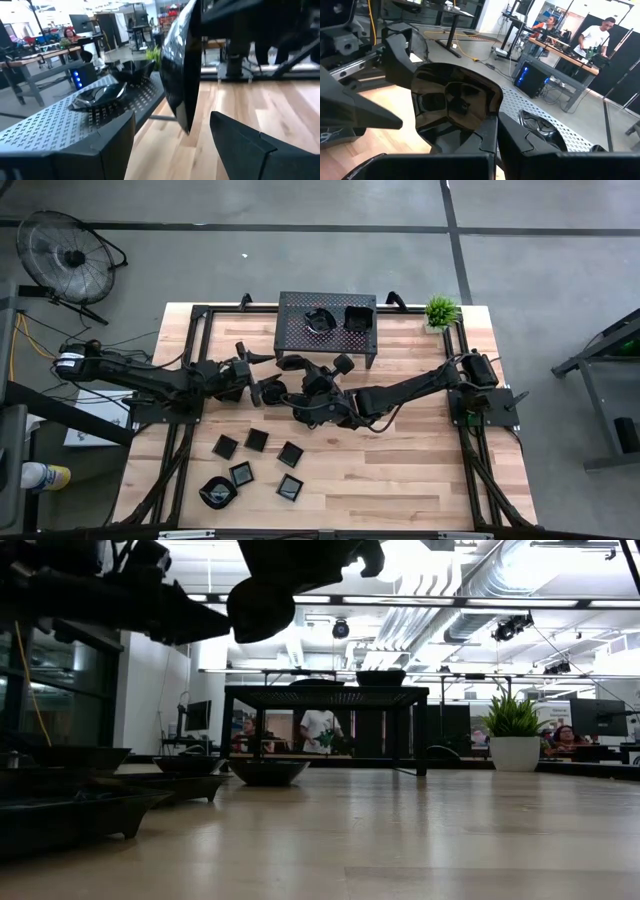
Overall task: Pick & Place Mini shaped plates
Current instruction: Stack the black leaf shaped plate on top of the black leaf shaped plate on the shelf
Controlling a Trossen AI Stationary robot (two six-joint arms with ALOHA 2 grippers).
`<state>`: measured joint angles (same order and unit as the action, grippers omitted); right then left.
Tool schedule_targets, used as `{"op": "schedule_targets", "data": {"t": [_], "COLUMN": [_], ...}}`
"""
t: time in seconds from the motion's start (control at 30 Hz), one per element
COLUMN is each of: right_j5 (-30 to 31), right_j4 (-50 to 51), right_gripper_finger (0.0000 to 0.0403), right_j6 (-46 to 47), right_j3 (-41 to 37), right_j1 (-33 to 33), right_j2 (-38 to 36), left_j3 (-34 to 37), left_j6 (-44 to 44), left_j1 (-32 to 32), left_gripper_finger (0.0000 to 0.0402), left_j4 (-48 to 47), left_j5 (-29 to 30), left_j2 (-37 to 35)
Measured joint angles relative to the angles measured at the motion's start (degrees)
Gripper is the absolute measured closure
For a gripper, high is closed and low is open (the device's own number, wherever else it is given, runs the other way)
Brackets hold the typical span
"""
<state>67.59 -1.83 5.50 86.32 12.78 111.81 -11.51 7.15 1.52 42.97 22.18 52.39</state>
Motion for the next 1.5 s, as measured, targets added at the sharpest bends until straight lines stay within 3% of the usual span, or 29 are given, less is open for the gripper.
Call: {"op": "schedule_targets", "data": {"t": [0.83, 1.23, 1.5], "right_j5": [-2.89, -3.03, -4.48], "right_j4": [-2.80, -2.78, -2.75], "right_gripper_finger": [0.0403, 0.0403, 0.0403], "right_j6": [-1.87, -1.95, -1.92], "right_j3": [0.00, 0.00, 0.00], "right_j1": [-0.68, -0.68, -0.73], "right_j2": [0.00, 0.00, 0.00], "left_j3": [-0.22, -0.22, -0.22], "left_j6": [-2.09, -2.57, -2.57], "left_j1": [0.00, 0.00, 0.00], "left_gripper_finger": [0.0154, 0.0269, 0.0317], "left_j4": [1.04, 1.04, 1.04], "left_j5": [-0.69, -1.06, -1.08], "left_j2": [0.01, 0.01, 0.01]}}
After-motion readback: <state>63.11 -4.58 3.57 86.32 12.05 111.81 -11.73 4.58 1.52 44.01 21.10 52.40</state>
